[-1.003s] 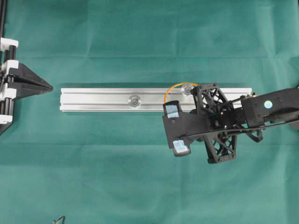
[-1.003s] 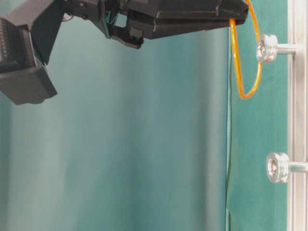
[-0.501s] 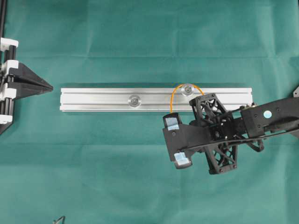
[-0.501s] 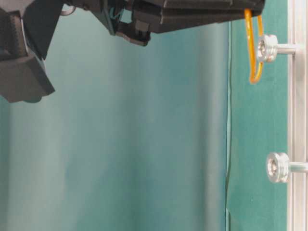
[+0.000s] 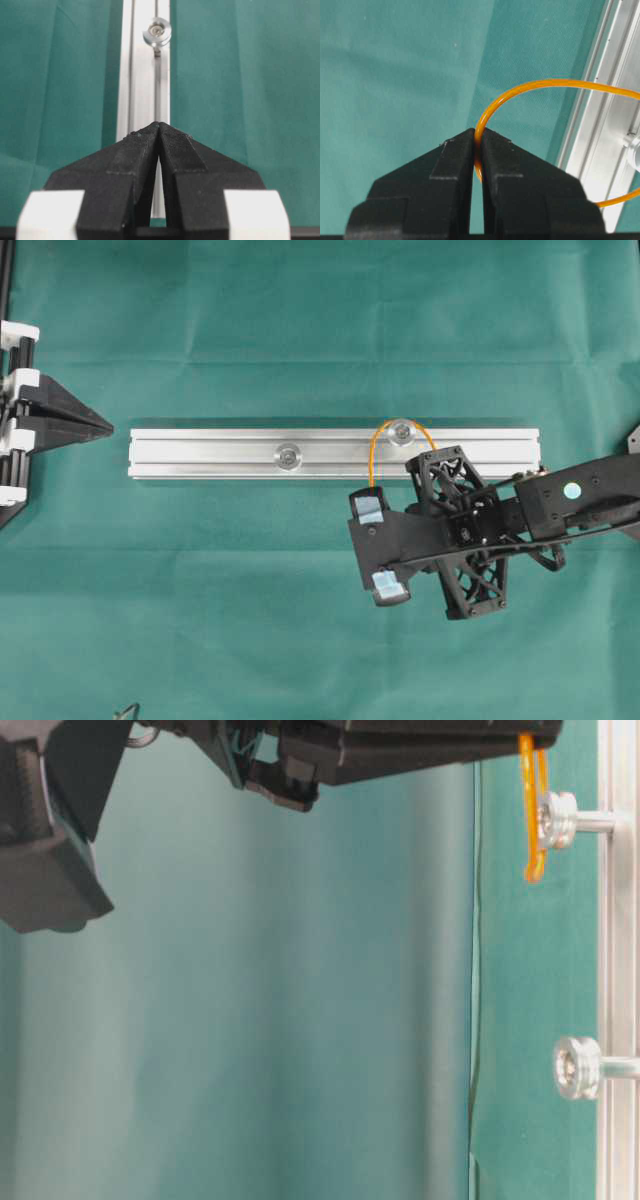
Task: Hook the rubber onto the shaft.
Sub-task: 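Move the held band over the right metal peg and lower it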
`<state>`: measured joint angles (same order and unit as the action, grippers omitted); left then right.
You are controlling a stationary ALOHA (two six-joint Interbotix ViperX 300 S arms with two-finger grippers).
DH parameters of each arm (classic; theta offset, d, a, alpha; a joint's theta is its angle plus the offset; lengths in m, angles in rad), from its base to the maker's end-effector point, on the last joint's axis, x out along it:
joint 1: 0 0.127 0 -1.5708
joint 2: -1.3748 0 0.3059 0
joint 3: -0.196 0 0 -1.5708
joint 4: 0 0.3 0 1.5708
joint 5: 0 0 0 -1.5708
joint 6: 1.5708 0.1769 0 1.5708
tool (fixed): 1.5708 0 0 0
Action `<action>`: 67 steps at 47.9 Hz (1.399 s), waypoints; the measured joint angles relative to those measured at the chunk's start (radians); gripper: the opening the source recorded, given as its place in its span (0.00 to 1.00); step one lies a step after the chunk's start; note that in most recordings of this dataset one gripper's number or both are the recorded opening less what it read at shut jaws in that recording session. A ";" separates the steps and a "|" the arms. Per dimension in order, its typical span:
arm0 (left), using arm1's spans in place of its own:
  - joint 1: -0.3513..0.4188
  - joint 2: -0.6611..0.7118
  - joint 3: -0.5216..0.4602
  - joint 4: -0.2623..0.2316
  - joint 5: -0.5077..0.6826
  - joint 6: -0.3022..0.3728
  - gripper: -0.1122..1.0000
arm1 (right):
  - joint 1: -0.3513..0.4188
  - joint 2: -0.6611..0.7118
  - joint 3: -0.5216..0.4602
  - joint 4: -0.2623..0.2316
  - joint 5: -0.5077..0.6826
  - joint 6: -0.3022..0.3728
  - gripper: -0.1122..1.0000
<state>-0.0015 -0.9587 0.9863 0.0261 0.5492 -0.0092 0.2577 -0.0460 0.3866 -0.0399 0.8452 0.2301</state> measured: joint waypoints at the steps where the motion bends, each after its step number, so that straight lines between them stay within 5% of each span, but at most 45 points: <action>1: 0.000 0.000 0.000 0.000 0.000 0.000 0.10 | 0.002 0.002 0.000 -0.002 -0.003 0.009 0.16; 14: 0.000 0.000 0.000 0.000 0.000 0.000 0.10 | 0.002 0.021 0.000 -0.003 -0.064 0.218 0.16; 45: 0.000 0.000 0.000 0.000 0.000 0.002 0.10 | -0.015 0.049 -0.017 -0.006 -0.097 0.919 0.16; 54: 0.000 0.000 0.000 0.000 -0.002 0.002 0.10 | -0.015 0.051 -0.017 -0.006 -0.097 1.060 0.16; 67: 0.000 0.000 0.000 0.000 0.000 0.002 0.10 | -0.015 0.051 -0.018 -0.006 -0.098 1.155 0.16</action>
<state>-0.0015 -0.9587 0.9863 0.0261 0.5492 -0.0077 0.2424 0.0046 0.3682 -0.0460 0.7470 1.3852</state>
